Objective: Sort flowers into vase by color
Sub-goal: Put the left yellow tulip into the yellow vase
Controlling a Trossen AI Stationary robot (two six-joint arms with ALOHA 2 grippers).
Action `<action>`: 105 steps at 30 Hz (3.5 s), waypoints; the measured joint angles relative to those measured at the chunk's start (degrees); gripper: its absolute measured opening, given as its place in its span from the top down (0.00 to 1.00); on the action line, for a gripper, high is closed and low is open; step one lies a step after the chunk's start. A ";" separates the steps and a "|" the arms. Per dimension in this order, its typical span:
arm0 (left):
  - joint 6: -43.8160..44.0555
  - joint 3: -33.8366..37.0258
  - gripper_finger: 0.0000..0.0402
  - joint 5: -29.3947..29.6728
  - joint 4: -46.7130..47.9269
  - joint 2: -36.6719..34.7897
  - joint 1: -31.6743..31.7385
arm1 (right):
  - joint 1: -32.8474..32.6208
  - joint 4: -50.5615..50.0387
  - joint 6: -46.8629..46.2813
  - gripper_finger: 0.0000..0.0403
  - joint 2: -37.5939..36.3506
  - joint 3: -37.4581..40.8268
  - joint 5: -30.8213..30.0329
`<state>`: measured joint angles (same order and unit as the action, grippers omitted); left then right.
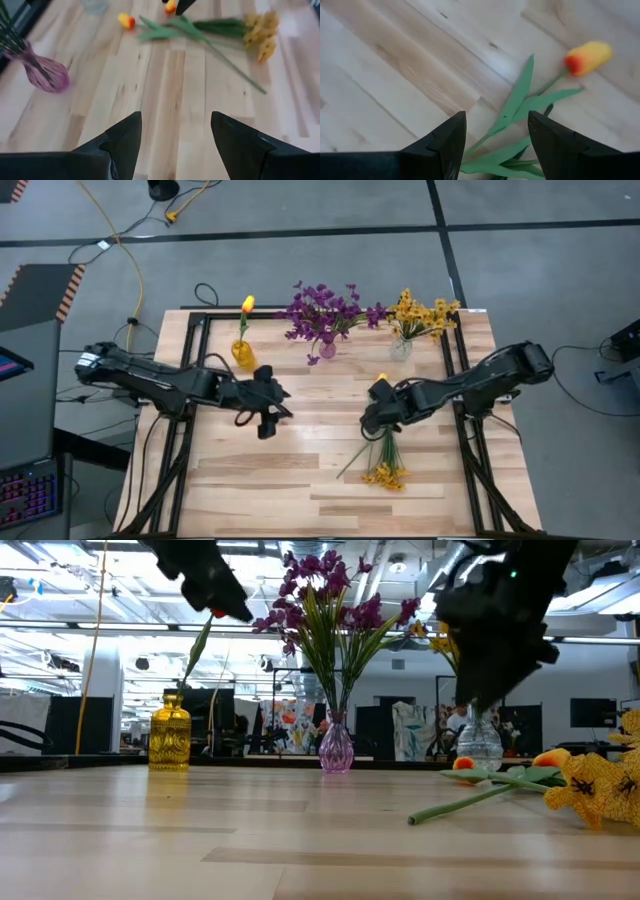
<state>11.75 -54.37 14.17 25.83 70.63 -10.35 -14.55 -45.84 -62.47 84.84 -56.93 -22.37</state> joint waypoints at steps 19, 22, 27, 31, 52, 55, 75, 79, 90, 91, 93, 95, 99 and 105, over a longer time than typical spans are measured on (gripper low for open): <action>-0.10 0.02 0.43 -0.41 -3.81 12.12 0.02 | 0.04 0.03 -10.80 0.41 12.43 0.00 1.53; -0.11 0.02 0.43 -0.37 -4.11 12.05 0.02 | 0.09 0.14 -11.26 0.41 13.70 0.00 1.54; -0.13 0.00 0.43 -0.46 -5.45 11.82 0.02 | 0.44 1.47 -11.22 0.41 15.92 0.00 2.21; -0.15 0.00 0.43 -0.46 -6.31 11.85 0.04 | 0.57 1.99 -11.24 0.44 17.44 -0.13 2.88; 3.28 0.00 0.43 -3.64 -5.90 11.84 0.04 | 0.61 3.19 -5.72 0.89 17.03 -0.55 4.39; 3.24 0.00 0.43 -5.00 -5.93 11.44 0.04 | 0.37 2.69 -2.49 0.87 17.11 -2.03 4.90; 6.91 0.42 0.43 -3.25 1.88 -4.15 -4.16 | -12.49 5.66 7.73 0.88 -2.31 -3.74 -16.67; 8.23 4.16 0.43 2.84 0.14 -7.53 -8.14 | -15.70 11.07 7.76 0.88 -4.64 0.01 -21.74; 5.97 25.14 0.43 8.62 -46.49 -7.08 -12.81 | -14.05 68.17 38.59 0.88 -3.54 18.06 -19.68; 5.15 26.56 0.43 9.87 -51.81 -6.07 -12.79 | -13.22 72.40 42.04 0.88 -2.46 18.76 -18.42; 2.53 28.55 0.43 12.27 -60.14 -3.98 -12.75 | -11.39 79.47 47.65 0.88 -0.09 19.08 -14.98; -0.63 28.95 0.43 13.48 -66.24 -1.42 -12.74 | -9.61 85.21 52.23 0.88 2.17 19.08 -11.73; -6.74 28.01 0.43 14.81 -74.55 4.05 -12.76 | -6.39 95.31 59.17 0.88 6.60 19.10 -5.45; -13.10 23.56 0.43 16.68 -81.47 12.01 -12.41 | -2.94 105.27 62.96 0.88 10.85 18.44 3.19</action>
<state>-1.35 -30.81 30.85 -55.64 82.64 -22.76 -17.48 59.43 0.49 95.69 -38.48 -19.18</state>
